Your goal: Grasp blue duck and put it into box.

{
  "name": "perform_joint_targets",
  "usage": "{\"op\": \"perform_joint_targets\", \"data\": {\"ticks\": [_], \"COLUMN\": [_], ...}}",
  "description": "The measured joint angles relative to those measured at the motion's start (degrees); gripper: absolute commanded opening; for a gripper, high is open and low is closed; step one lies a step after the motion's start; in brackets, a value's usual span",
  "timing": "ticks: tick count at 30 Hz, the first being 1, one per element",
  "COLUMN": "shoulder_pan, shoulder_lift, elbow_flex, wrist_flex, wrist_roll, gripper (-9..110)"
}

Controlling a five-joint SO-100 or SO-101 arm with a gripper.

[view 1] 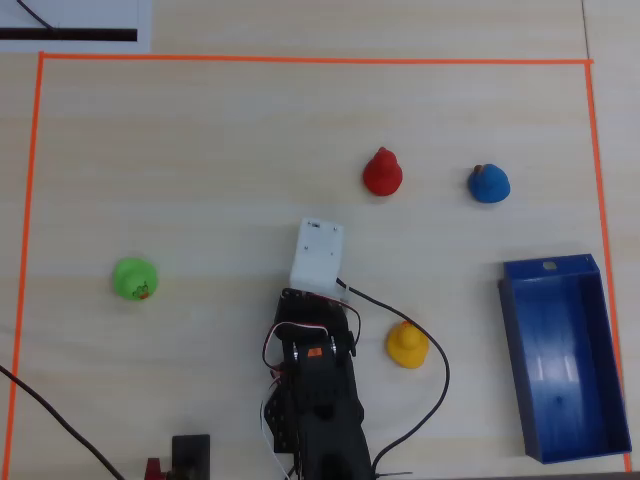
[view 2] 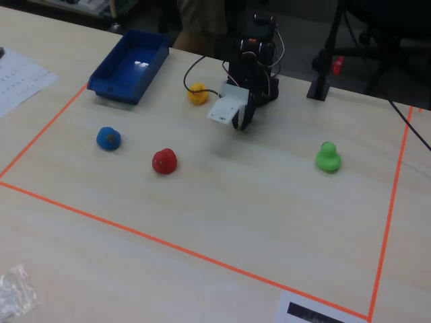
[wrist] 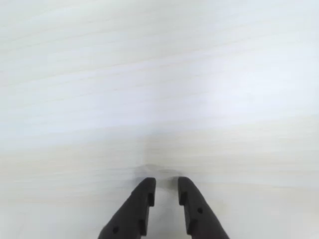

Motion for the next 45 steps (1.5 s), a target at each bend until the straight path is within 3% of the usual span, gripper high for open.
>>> {"op": "perform_joint_targets", "data": {"ticks": [40,45], "shoulder_pan": [1.05,10.2], "shoulder_lift": [0.0,-2.46], "elbow_flex": [0.0,-4.22], "wrist_flex": [0.0,-4.75], "wrist_roll": [-0.97,-4.75], "gripper": [0,12]}}
